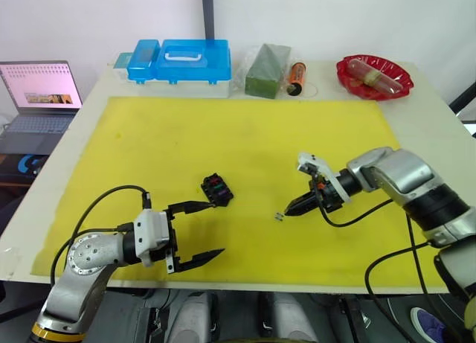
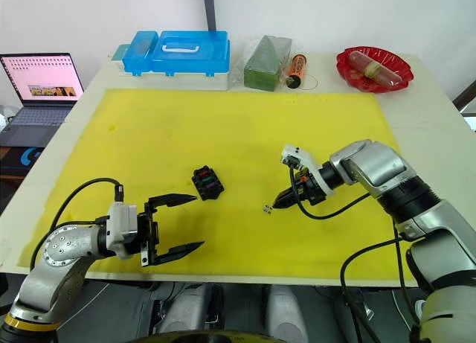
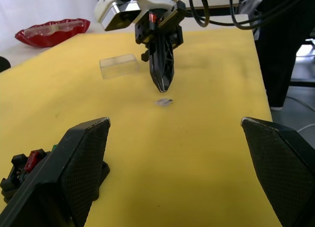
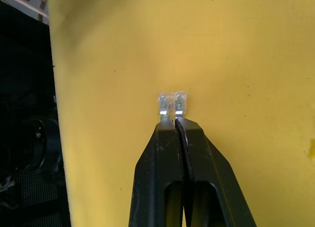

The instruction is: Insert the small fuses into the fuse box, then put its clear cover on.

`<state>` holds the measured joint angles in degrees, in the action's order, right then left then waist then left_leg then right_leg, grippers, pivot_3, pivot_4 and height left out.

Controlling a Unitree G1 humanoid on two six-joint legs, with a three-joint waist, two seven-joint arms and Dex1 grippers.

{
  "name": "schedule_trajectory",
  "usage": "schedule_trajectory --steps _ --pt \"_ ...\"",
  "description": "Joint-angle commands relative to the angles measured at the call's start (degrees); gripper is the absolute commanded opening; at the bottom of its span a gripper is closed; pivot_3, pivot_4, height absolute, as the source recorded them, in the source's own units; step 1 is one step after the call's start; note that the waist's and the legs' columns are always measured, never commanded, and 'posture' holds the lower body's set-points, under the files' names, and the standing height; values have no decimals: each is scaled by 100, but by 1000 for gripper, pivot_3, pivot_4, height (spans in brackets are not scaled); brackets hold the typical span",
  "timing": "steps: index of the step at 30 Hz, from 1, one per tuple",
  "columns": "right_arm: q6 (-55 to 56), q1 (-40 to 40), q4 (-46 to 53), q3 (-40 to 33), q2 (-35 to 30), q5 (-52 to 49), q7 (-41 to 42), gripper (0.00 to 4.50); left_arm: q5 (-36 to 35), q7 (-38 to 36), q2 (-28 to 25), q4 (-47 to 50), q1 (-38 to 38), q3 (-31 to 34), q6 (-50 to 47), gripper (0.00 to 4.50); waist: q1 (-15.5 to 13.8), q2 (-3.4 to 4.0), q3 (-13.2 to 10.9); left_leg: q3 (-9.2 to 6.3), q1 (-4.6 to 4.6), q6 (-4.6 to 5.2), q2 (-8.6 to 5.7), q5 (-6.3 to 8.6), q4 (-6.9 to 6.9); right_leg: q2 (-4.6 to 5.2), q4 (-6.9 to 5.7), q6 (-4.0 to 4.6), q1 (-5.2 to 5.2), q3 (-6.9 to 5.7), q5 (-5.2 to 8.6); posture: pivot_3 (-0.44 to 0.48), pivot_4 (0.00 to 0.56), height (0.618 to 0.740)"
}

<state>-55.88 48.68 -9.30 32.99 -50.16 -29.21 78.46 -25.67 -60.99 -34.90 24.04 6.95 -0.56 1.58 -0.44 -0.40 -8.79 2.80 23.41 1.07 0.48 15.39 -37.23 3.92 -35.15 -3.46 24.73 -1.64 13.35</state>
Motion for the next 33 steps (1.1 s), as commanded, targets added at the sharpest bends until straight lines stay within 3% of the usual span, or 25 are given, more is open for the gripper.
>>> schedule_trajectory --steps 1,2,5,10,21,33 --pt "-27 191 -47 -95 66 198 269 39 -32 28 -30 207 -5 8 61 4500 3 0 0 0 0 0 0 0 2 1 0 0 1 0 0 0 150 740" --pt "-37 208 -78 -92 85 240 333 39 -33 29 -37 210 -9 11 56 4500 7 0 0 1 0 -1 -1 0 3 3 0 1 2 0 -1 0 150 740" --pt "-100 299 -166 -132 102 311 552 626 -47 32 -66 234 15 41 40 4500 23 2 0 6 0 -3 -4 1 5 12 -3 1 6 -1 -1 0 150 740" --pt "-111 376 -310 -141 257 503 620 2269 -51 85 -70 290 35 10 15 4500 42 3 0 12 0 -4 -8 1 7 19 -4 2 8 -2 -1 0 150 740" --pt "-52 552 -1025 -75 726 896 808 2269 -61 174 -87 332 -42 -26 -60 4500 128 5 1 14 0 -6 -9 1 10 21 -5 1 11 -3 -2 0 150 740" --pt "105 532 -1076 152 950 1190 1381 2269 -26 250 -71 408 65 -20 -85 4500 136 9 3 14 0 -9 -10 2 13 21 -6 0 12 -4 -2 0 150 740"
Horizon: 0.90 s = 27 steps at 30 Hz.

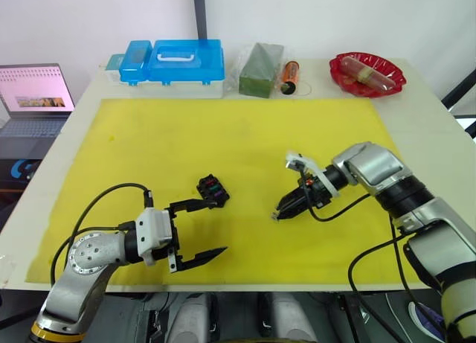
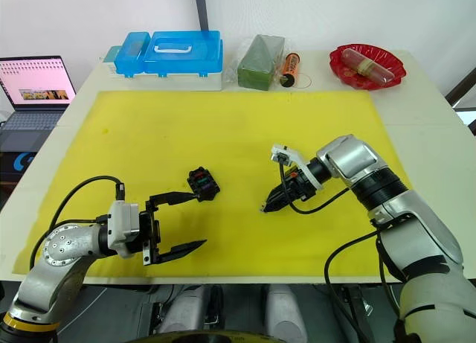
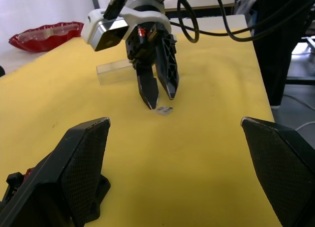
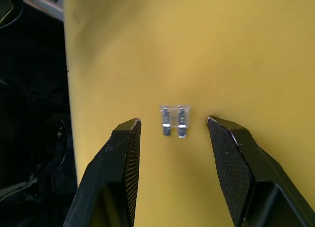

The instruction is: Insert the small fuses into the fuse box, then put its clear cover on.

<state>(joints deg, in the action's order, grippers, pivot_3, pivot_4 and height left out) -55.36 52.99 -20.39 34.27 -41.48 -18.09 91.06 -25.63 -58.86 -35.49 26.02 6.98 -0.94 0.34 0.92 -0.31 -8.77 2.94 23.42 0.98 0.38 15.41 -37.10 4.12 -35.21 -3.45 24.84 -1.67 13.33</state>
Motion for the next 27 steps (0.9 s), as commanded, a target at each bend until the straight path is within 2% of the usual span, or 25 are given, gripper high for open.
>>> schedule_trajectory --steps 1,3,6,8,11,16,22,24,27 --pt "72 108 12 32 96 91 128 2269 -27 42 -11 213 80 17 48 4500 0 0 0 0 0 -1 0 0 0 0 0 0 0 0 0 0 150 740" --pt "89 112 -25 26 136 132 136 2269 -19 54 -3 218 111 7 66 4500 0 0 0 0 0 -1 0 0 0 0 0 0 0 0 0 0 150 740" --pt "105 111 -120 -3 231 225 68 1658 -15 47 4 195 143 2 105 4500 5 1 0 0 0 -2 0 0 0 0 -1 0 0 0 0 0 150 740" --pt "138 110 -198 -21 285 299 21 1123 -14 31 4 167 148 4 132 4500 4 1 1 0 0 -3 0 0 0 0 -2 0 1 0 0 0 150 740" --pt "366 60 -316 -105 341 426 -98 31 -13 7 6 122 141 5 167 4500 5 1 1 0 0 -4 -1 0 0 0 -3 0 1 0 0 0 150 740" --pt "438 -14 -267 -176 248 464 -87 31 -13 -23 8 88 141 -6 202 4500 7 2 2 0 -1 -7 -1 -1 -2 0 -5 1 0 0 -1 0 150 740" --pt "-641 -321 964 -747 -313 -165 -144 31 -16 -55 18 30 124 -17 245 4500 -29 7 0 0 0 -7 -7 -1 -2 8 -5 1 0 -1 -1 0 150 740" --pt "-1420 -584 1524 -1357 -336 -542 -590 31 -21 -60 20 28 144 -10 265 4500 -19 7 1 0 0 -7 -12 -1 -1 16 -5 1 0 -2 -1 0 150 740" --pt "-3282 -1460 2744 -3227 124 -799 -1872 31 -17 -25 44 59 168 -21 270 4500 -23 8 3 0 0 -8 -12 0 1 21 -5 0 -1 -6 -1 0 150 740"
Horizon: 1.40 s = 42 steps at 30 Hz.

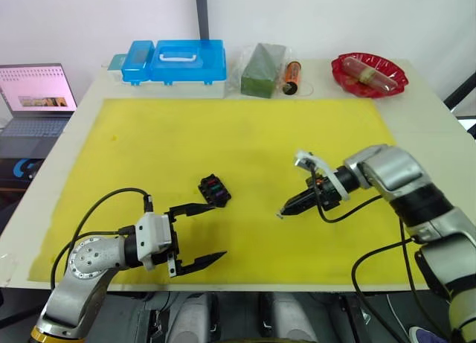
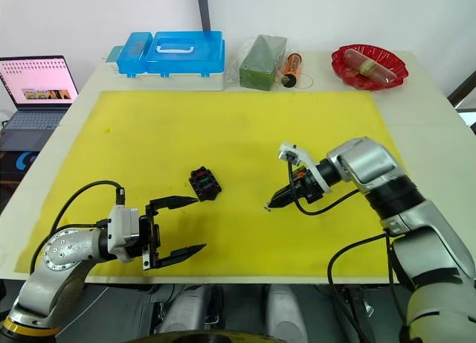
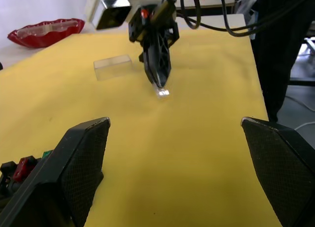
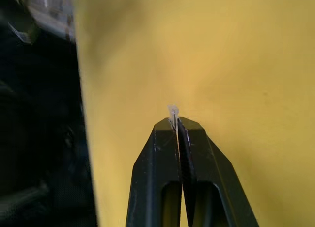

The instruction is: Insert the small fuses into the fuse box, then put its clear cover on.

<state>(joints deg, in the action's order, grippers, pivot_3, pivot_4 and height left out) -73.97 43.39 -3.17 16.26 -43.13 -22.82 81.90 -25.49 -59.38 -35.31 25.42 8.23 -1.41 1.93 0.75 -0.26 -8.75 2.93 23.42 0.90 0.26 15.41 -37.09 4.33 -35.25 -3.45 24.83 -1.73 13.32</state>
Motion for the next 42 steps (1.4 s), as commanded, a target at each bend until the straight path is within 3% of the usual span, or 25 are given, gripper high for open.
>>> schedule_trajectory --steps 1,4,7,9,14,16,20,23,27,35,39,42 --pt "-1710 -873 1388 -2007 477 -533 -1449 31 -29 46 36 127 29 20 98 4500 -13 3 2 -1 0 -1 0 0 3 0 0 0 0 -2 0 0 150 740" --pt "-1853 -1974 2195 -3284 1023 -1838 -3063 31 -34 102 60 136 -19 31 64 4500 -39 4 4 -2 1 -1 0 0 3 5 -1 -1 -4 -11 -1 0 150 740" --pt "-1853 -3046 3254 -4647 2866 -3050 -5690 31 -18 186 99 126 -101 22 11 4500 -2 -4 19 5 -2 0 4 0 4 11 -2 -2 -15 -21 -1 0 150 740" --pt "-1853 -3193 3550 -5028 3568 -3711 -7035 31 -24 202 106 160 -111 -12 -24 4500 51 29 15 12 -2 0 8 -1 3 8 -8 -4 -11 -23 -1 0 150 740" --pt "-1853 -3057 3507 -5508 4553 -4951 -9606 31 -66 160 90 155 -189 -72 -76 4500 22 32 19 21 -8 3 7 -3 -7 9 -20 -4 -13 -26 0 0 150 740" --pt "-1205 -3227 3237 -5113 4405 -6195 -10881 31 -88 136 73 120 -252 -55 -97 4500 4 32 19 21 -7 4 6 -4 -8 7 -20 -4 -13 -27 0 0 150 740" --pt "757 -3762 3067 -3640 3212 -8743 -12934 31 -96 92 48 119 -280 -31 -129 4500 19 29 17 23 -6 11 -4 -3 -14 9 -12 -6 -24 -27 1 0 150 740" --pt "1610 -4087 3300 -3037 2798 -9018 -13252 31 -101 79 31 139 -262 -5 -145 4500 24 16 18 24 -10 15 -5 -2 -18 -2 -10 -15 -33 -26 4 0 150 740" --pt "2256 -4365 3613 -2529 2364 -9018 -13066 31 -106 107 29 167 -297 -4 -197 4500 11 15 19 20 -10 16 14 -2 -24 -49 -11 -50 -36 -10 7 0 150 740" --pt "2299 -4513 3483 -2168 1102 -9018 -11997 2856 -91 138 75 211 -317 -57 -253 4500 -13 9 21 19 -11 16 33 -2 -31 -68 -12 -46 -36 -7 9 0 150 740" --pt "1765 -4411 2998 -2273 159 -9018 -10870 4265 -93 128 98 206 -348 -105 -255 4500 -34 3 24 19 -12 16 34 -1 -33 -68 -11 -33 -40 -7 16 0 150 740" --pt "803 -3943 2468 -2249 -1175 -9018 -9610 4465 -44 43 93 139 -323 -140 -147 4500 -51 8 21 20 -12 19 33 0 -38 -66 -8 -31 -45 -7 17 0 150 740"
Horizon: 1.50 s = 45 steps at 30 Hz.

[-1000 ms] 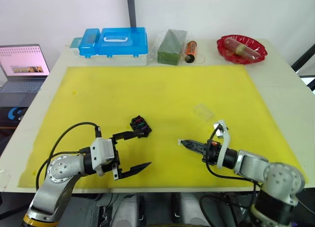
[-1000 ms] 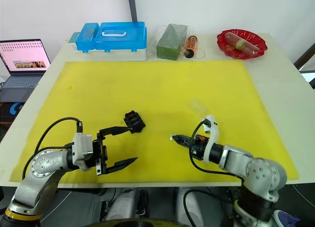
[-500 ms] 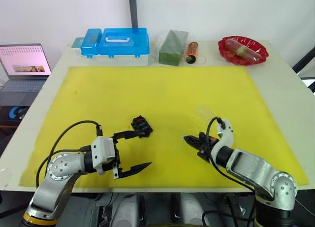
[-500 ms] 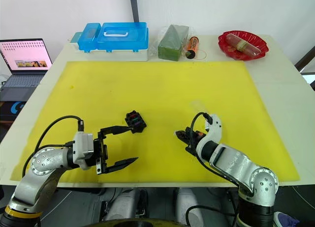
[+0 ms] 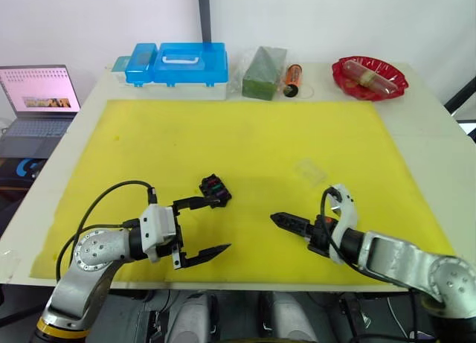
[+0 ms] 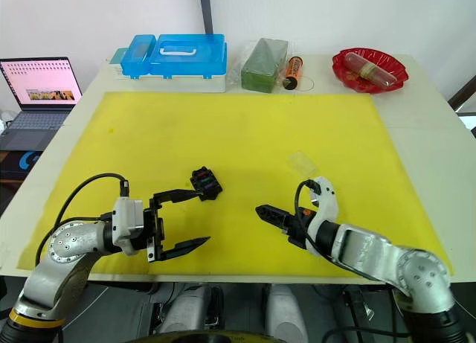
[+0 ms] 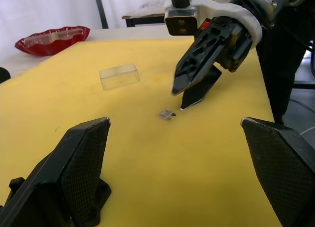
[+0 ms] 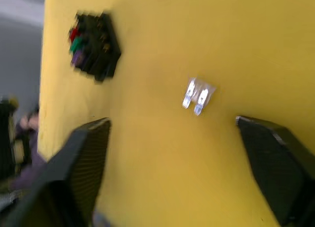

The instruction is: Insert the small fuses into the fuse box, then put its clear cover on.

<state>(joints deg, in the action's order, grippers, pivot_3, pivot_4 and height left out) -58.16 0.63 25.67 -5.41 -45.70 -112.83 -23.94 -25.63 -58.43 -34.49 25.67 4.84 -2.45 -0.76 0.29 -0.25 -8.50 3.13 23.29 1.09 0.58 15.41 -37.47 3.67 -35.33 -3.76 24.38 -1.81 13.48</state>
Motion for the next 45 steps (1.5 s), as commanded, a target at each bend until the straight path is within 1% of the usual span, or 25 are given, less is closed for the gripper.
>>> schedule_trajectory --steps 1,3,6,7,9,11,14,16,18,24,28,29,31,36,45 --pt "-1054 618 -567 11 -1199 52 1381 4465 -24 -62 19 86 12 -41 143 4500 -15 4 -3 3 2 9 0 5 -15 1 -2 0 -1 1 0 0 150 740" --pt "-1416 1167 -877 187 -1399 445 2280 4465 -21 -58 45 63 -11 -59 150 4500 -52 -13 -1 -1 4 19 12 11 -31 0 -1 3 -5 -1 0 0 150 740" --pt "-1755 1844 -1351 451 -1365 1354 3563 4465 -12 -56 70 53 -22 -75 158 4500 -72 -15 0 -2 6 33 26 20 -44 -12 -1 7 -5 -2 -1 0 150 740" --pt "-1804 2044 -1518 569 -1314 1702 3941 4040 -6 -57 79 47 -19 -76 168 4500 -92 -15 0 -1 6 33 26 20 -44 -12 -1 7 -4 -1 -1 0 150 740" --pt "-1912 2350 -1795 771 -1220 2213 4583 3513 3 -53 89 36 -6 -71 192 4500 -105 -14 0 -1 8 35 26 21 -44 -12 -1 7 -3 -2 -1 0 150 740" --pt "-1983 2553 -1978 906 -1121 2630 5052 2792 5 -49 86 34 17 -61 220 4500 -119 -14 -1 -1 11 35 24 21 -47 -7 0 6 -2 -3 -1 0 150 740" --pt "-2031 2724 -2247 1039 -947 3194 5539 2792 7 -37 70 55 78 -38 258 4500 -106 -14 -1 1 13 34 24 22 -50 -2 0 7 -2 -3 -2 0 150 740" --pt "-2053 2786 -2416 1091 -842 3534 5784 2448 15 -27 61 78 125 -26 279 4500 -104 -14 -1 1 13 34 24 22 -50 0 1 8 -2 -2 -2 0 150 740" --pt "-2079 2816 -2451 1133 -798 3807 6044 1931 16 -20 53 85 150 -15 292 4500 -108 -13 -2 1 13 34 24 22 -50 1 0 8 0 -3 -2 0 150 740" --pt "-2049 2883 -2585 1193 -591 4584 6578 1931 15 -1 30 113 159 -16 279 4500 -103 -12 -1 1 12 34 24 22 -50 4 -1 11 2 -3 -4 0 150 740" --pt "-2145 2948 -2767 1051 -360 4848 6685 1931 6 -4 16 117 135 -27 259 4500 -102 -12 -2 1 12 33 24 22 -50 5 -1 12 2 -3 -4 0 150 740" --pt "-2172 2960 -2789 1027 -314 4907 6704 1587 4 -10 11 111 129 -27 257 4500 -104 -12 -1 1 13 33 24 22 -50 6 -1 13 2 -3 -5 0 150 740" --pt "-2230 2964 -2802 991 -244 5000 6742 1140 -3 -23 1 93 115 -24 252 4500 -105 -12 -2 1 13 33 24 22 -50 8 -1 13 2 -3 -5 0 150 740" --pt "-2382 2946 -2833 862 -77 5152 6748 1140 -29 -42 -28 65 85 -22 244 4500 -100 -11 -1 1 13 32 24 23 -50 12 -1 16 4 -4 -6 0 150 740" --pt "-2540 3226 -3264 664 324 5518 6726 1140 -29 -71 -25 37 117 -19 289 4500 -93 -10 -1 2 13 31 25 24 -47 17 -1 21 8 -5 -9 0 150 740"
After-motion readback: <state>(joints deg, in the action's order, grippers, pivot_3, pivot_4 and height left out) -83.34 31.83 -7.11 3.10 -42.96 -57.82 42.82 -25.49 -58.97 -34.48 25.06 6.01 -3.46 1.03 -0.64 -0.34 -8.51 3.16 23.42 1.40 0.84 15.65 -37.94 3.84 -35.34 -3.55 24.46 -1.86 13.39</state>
